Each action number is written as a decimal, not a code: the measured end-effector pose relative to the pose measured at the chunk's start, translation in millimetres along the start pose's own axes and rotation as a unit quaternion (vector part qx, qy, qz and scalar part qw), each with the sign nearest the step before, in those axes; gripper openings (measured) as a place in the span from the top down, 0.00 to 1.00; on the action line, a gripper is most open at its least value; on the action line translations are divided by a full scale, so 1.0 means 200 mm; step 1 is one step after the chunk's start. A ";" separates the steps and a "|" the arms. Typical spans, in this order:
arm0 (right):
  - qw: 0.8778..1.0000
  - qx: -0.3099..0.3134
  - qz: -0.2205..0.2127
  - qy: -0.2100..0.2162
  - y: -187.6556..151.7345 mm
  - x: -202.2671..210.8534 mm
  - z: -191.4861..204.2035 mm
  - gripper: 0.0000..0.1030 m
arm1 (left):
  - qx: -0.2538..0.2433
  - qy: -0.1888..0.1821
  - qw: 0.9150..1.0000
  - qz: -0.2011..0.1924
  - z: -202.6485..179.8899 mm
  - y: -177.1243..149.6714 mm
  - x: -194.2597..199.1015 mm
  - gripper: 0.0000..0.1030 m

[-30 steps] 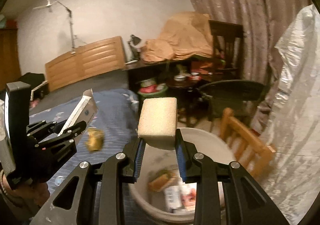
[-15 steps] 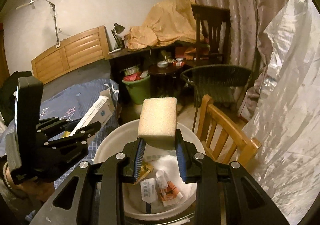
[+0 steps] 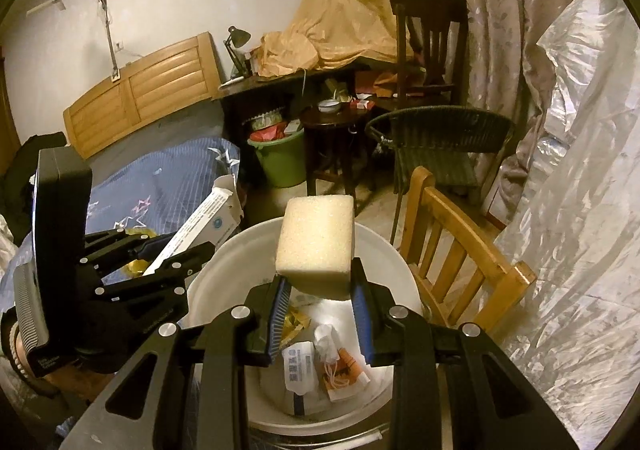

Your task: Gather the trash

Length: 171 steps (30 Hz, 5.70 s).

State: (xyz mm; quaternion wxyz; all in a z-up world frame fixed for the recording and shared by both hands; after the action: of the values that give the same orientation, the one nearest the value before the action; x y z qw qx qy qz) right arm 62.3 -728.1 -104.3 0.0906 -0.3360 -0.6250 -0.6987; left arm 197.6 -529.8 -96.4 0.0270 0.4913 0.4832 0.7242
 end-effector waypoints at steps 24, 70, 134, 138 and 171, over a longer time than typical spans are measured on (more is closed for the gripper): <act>1.000 0.003 0.004 0.005 0.03 -0.10 -0.04 0.45 | 0.001 0.011 1.000 0.025 0.00 -0.03 -0.12 0.45; 0.985 -0.048 -0.162 -0.026 -0.09 0.32 0.50 0.05 | 0.110 0.147 0.983 -0.029 0.87 -0.56 0.64 0.10; 0.906 0.289 0.110 0.288 -0.54 -0.40 3.20 0.53 | 0.542 0.129 0.829 0.046 2.22 -1.96 1.28 0.72; 0.908 0.280 0.124 0.286 -0.58 -0.44 3.16 0.75 | 0.540 0.126 0.831 0.039 2.22 -1.96 1.28 0.69; 0.935 0.255 0.033 0.243 -0.58 0.22 2.20 0.17 | 0.531 0.145 0.835 0.011 2.21 -1.90 1.45 0.33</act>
State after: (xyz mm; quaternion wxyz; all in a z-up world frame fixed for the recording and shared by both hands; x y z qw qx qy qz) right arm 120.9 -281.0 -176.2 0.3457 -0.1421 -0.7295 -0.5728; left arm 209.4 118.4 -151.0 -0.3161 0.3244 0.7864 0.4200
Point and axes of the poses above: each gripper's, at about its wrist camera, not at the fingertips, and x roughly against the way its jaws point, z to its left, y to its top, the point moved 9 cm from there along -x, roughly the way its jaws point, and after that the axes turned 10 degrees about x, right-handed, at the moved point
